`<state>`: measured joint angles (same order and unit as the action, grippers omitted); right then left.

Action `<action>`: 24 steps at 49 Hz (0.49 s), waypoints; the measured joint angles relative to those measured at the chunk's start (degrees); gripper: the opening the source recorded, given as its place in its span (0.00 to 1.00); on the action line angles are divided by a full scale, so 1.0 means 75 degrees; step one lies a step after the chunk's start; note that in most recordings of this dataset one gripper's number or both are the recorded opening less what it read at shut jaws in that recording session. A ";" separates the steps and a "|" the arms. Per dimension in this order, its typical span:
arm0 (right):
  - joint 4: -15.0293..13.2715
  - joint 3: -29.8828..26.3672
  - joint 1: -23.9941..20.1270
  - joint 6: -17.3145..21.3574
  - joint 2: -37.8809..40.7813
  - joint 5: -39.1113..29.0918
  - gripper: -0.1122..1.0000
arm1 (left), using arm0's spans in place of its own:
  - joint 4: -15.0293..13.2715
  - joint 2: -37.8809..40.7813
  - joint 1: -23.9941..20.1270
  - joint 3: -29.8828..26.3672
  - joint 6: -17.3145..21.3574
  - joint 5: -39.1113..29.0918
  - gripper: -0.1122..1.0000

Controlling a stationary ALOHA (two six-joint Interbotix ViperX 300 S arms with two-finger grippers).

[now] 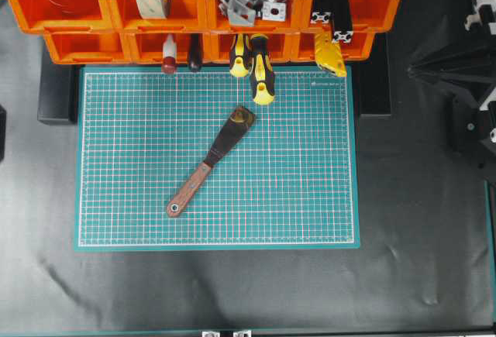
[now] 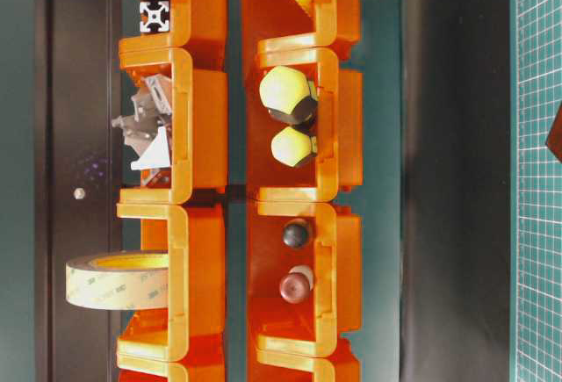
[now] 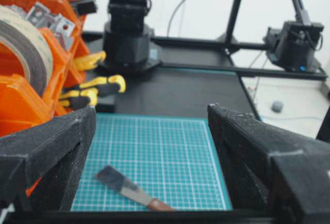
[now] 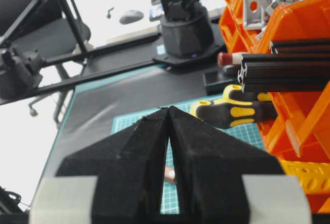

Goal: Pick scraper from container rack with left arm.

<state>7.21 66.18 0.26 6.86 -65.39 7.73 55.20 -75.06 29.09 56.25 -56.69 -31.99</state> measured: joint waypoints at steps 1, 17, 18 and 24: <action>0.0000 0.0012 0.0000 0.0000 0.0000 0.0000 0.10 | 0.0012 0.0000 0.0000 0.0000 0.0000 0.0000 0.86; 0.0000 0.0000 0.0000 0.0000 -0.0141 -0.0152 0.10 | 0.0012 0.0023 -0.0023 0.0070 -0.0059 -0.0164 0.86; 0.0000 0.0000 -0.0012 0.0000 -0.0176 -0.0223 0.10 | 0.0000 0.0035 -0.0023 0.0070 -0.0070 -0.0176 0.86; 0.0000 0.0000 0.0000 0.0000 -0.0410 -0.0691 0.10 | 0.0012 0.0047 -0.0035 0.0094 -0.0070 -0.0199 0.86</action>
<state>7.21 66.18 0.26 6.86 -68.47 2.55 55.28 -74.71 28.83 56.95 -57.22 -33.49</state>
